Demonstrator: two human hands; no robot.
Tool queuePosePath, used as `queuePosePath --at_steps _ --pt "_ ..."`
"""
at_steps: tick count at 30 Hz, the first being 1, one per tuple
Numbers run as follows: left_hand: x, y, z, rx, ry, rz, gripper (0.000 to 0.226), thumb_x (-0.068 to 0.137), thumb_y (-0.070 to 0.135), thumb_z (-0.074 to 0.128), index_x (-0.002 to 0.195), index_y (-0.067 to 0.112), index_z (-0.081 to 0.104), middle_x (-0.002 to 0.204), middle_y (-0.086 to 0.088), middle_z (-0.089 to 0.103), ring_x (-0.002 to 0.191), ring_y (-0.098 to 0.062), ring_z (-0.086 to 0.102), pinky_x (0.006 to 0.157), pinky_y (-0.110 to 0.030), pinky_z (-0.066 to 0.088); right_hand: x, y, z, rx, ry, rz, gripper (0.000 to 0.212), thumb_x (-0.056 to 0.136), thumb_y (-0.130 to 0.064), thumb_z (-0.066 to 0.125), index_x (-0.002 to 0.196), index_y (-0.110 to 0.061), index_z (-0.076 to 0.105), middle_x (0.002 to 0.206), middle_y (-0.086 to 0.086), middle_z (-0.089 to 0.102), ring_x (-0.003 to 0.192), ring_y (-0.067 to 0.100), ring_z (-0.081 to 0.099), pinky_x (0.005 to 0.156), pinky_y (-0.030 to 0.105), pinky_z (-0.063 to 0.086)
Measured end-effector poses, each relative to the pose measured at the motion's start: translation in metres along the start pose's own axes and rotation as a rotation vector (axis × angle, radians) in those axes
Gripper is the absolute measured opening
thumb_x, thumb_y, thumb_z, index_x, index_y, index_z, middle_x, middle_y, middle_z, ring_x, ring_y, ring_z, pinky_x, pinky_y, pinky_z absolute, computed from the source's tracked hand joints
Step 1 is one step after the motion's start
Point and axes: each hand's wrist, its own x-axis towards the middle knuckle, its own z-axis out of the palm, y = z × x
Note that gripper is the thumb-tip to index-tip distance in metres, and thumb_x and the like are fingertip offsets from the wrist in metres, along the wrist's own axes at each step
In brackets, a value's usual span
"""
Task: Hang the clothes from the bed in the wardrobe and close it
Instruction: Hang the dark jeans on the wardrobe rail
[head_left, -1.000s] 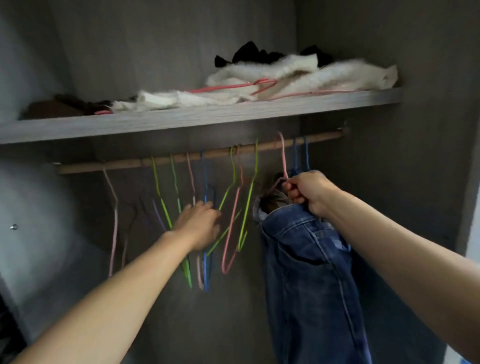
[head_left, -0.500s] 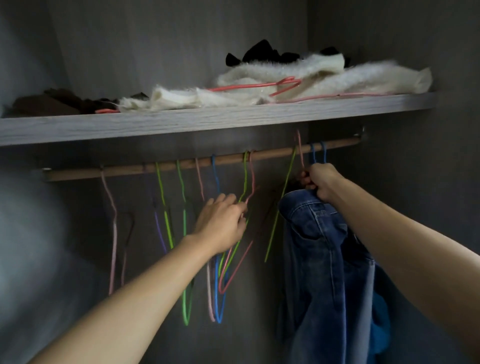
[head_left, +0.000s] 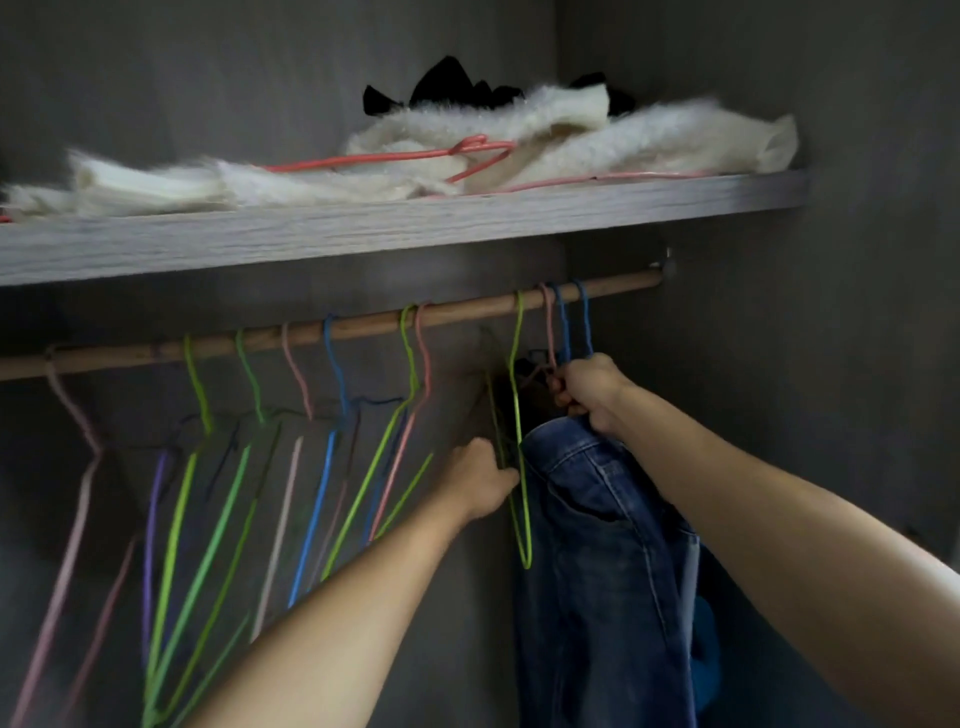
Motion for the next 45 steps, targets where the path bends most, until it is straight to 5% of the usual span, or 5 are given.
queuePosePath --at_steps 3,15,25,31,45 --pt "0.002 0.007 0.014 -0.401 -0.161 -0.131 0.014 0.095 0.023 0.042 0.09 0.014 0.052 0.071 -0.009 0.066 0.063 -0.024 0.063 0.062 -0.029 0.048 0.016 0.006 -0.01 -0.005 0.073 -0.003 0.024 0.097 -0.004 0.038 0.106 0.004 0.059 0.067 0.009 0.055 0.052 0.016 0.048 0.03 0.013 0.029" --pt "0.003 0.022 -0.001 -0.676 -0.212 -0.122 0.012 0.096 0.02 0.045 0.101 0.014 0.054 0.078 -0.013 0.069 0.069 -0.025 0.066 0.062 -0.026 0.046 0.055 0.017 -0.085 -0.129 0.311 -0.043 0.007 0.093 -0.005 0.056 0.089 -0.003 0.061 0.07 0.008 0.063 0.055 0.017 0.055 0.042 0.024 0.035" --pt "0.001 -0.002 -0.031 0.074 0.216 0.231 0.009 0.084 0.024 0.056 0.077 0.023 0.061 0.084 -0.005 0.07 0.088 -0.026 0.067 0.075 -0.033 0.052 -0.008 -0.008 -0.068 -0.836 0.397 -0.525 0.026 0.094 -0.035 0.055 0.096 -0.015 0.07 0.094 0.01 0.069 0.082 0.03 0.063 0.068 0.031 0.048" --pt "-0.036 -0.016 -0.066 0.786 0.421 0.412 0.028 0.092 0.032 0.044 0.112 0.019 0.059 0.122 -0.004 0.057 0.118 -0.025 0.048 0.091 -0.034 0.034 -0.032 0.0 0.005 -0.769 -0.141 -0.263 0.053 0.074 -0.054 0.072 0.098 -0.008 0.062 0.095 0.007 0.068 0.086 0.025 0.068 0.081 0.042 0.057" --pt "-0.074 -0.05 -0.07 0.709 0.463 0.611 0.022 0.078 0.028 0.06 0.092 0.014 0.068 0.102 -0.013 0.064 0.101 -0.033 0.055 0.085 -0.042 0.041 -0.125 0.0 -0.041 -0.69 0.293 -0.279 0.018 0.094 -0.031 0.052 0.085 -0.021 0.064 0.091 0.01 0.07 0.087 0.034 0.065 0.076 0.04 0.054"
